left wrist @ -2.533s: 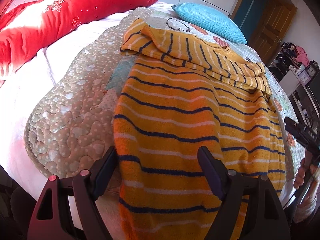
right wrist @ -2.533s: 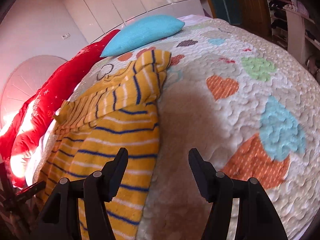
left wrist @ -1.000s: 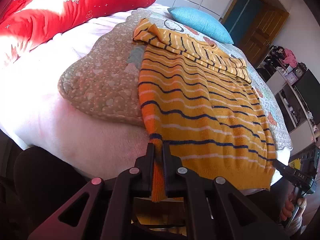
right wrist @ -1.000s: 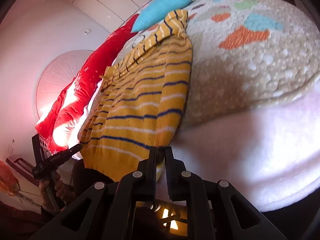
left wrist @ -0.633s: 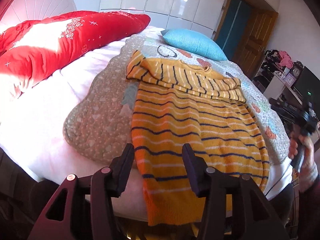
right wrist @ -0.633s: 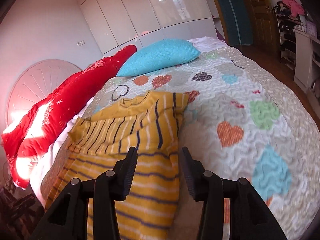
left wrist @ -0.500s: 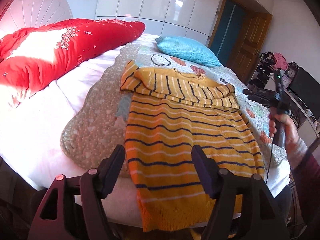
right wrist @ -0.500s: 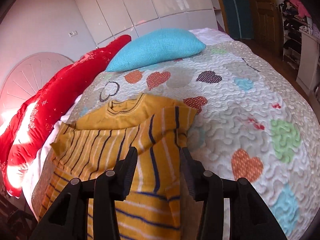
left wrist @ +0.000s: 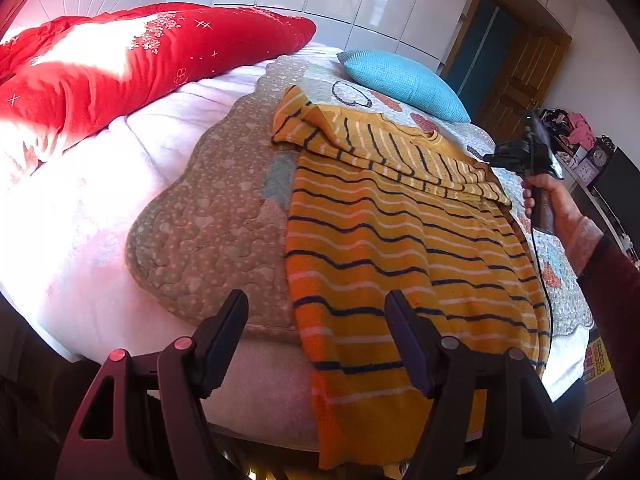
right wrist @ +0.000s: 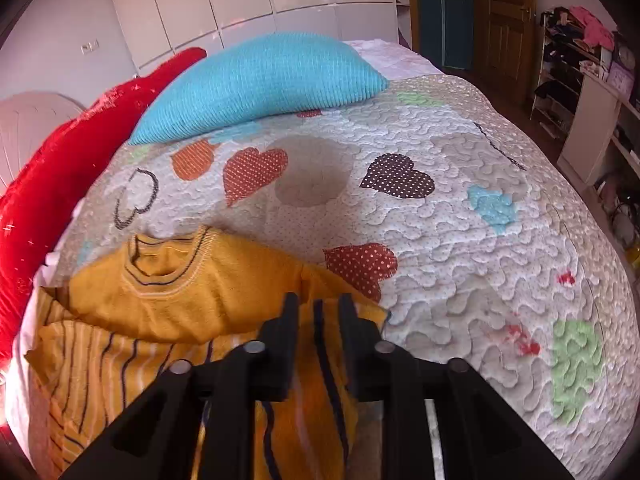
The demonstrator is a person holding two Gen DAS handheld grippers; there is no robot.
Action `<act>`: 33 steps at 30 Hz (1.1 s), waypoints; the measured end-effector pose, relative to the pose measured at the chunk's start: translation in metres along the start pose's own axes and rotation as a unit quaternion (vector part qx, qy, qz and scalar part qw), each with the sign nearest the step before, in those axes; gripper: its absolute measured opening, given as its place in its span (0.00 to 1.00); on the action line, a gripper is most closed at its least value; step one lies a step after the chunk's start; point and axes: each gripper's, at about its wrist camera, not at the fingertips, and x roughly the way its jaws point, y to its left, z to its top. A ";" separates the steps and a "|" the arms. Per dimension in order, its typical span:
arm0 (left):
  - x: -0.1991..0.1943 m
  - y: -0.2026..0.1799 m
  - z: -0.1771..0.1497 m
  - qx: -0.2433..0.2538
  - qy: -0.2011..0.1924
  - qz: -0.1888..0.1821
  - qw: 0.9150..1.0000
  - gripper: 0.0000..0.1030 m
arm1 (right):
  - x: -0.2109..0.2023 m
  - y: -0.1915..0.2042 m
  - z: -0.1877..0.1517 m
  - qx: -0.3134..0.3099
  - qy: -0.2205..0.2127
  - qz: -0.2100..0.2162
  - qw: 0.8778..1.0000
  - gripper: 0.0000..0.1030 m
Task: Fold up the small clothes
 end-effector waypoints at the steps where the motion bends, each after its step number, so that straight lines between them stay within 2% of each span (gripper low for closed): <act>1: 0.002 0.004 0.000 -0.001 0.002 0.001 1.000 0.68 | -0.012 -0.004 -0.007 0.004 -0.005 0.014 1.000 0.63; 3: 0.007 0.012 0.002 -0.010 0.010 -0.002 1.000 0.68 | -0.030 -0.005 -0.026 0.000 0.000 0.039 0.999 0.66; 6: 0.016 0.020 0.005 -0.040 0.021 -0.010 0.999 0.68 | -0.028 -0.003 -0.052 -0.011 0.050 0.052 0.997 0.66; 7: 0.017 0.020 0.006 -0.051 0.021 -0.018 0.998 0.68 | -0.025 -0.002 -0.059 -0.012 0.063 0.065 0.996 0.51; 9: 0.014 0.017 0.008 -0.068 0.014 -0.033 0.997 0.68 | -0.019 -0.001 -0.068 -0.010 0.079 0.100 0.992 0.08; 10: 0.011 0.015 0.009 -0.071 0.011 -0.036 0.997 0.68 | -0.021 -0.002 -0.070 -0.006 0.070 0.104 0.992 0.08; 12: 0.005 0.009 0.010 -0.066 0.006 -0.035 0.997 0.68 | -0.027 -0.009 -0.071 -0.002 0.052 0.085 0.995 0.07; 16: -0.003 0.005 0.011 -0.040 -0.006 -0.010 0.999 0.69 | -0.024 -0.032 -0.070 -0.013 0.044 -0.029 0.999 0.07; 18: -0.002 0.009 0.009 -0.042 -0.004 -0.007 0.999 0.70 | -0.018 -0.039 -0.073 -0.022 0.060 -0.064 0.996 0.09; 21: 0.002 0.015 0.006 -0.054 0.005 -0.015 0.998 0.70 | -0.031 -0.037 -0.073 -0.031 0.051 -0.044 0.997 0.21; 22: 0.003 0.015 0.005 -0.055 0.006 -0.017 0.998 0.70 | -0.038 -0.033 -0.073 -0.035 0.044 -0.041 0.998 0.33; 24: 0.007 0.015 0.004 -0.051 0.008 -0.018 0.999 0.70 | -0.058 -0.024 -0.071 -0.045 0.012 -0.050 0.998 0.48; 26: 0.011 0.015 0.003 -0.049 0.010 -0.020 0.999 0.70 | -0.074 -0.007 -0.069 -0.063 -0.016 -0.051 0.997 0.49; 28: 0.014 0.015 0.002 -0.050 0.010 -0.021 0.998 0.70 | -0.084 0.018 -0.068 -0.088 -0.031 -0.033 0.995 0.49; 30: 0.017 0.015 0.000 -0.051 0.010 -0.022 0.998 0.70 | -0.086 0.050 -0.069 -0.113 -0.026 0.012 0.993 0.49; 33: 0.018 0.016 -0.005 -0.054 0.013 -0.028 0.998 0.70 | -0.073 0.099 -0.077 -0.130 0.031 0.115 0.984 0.49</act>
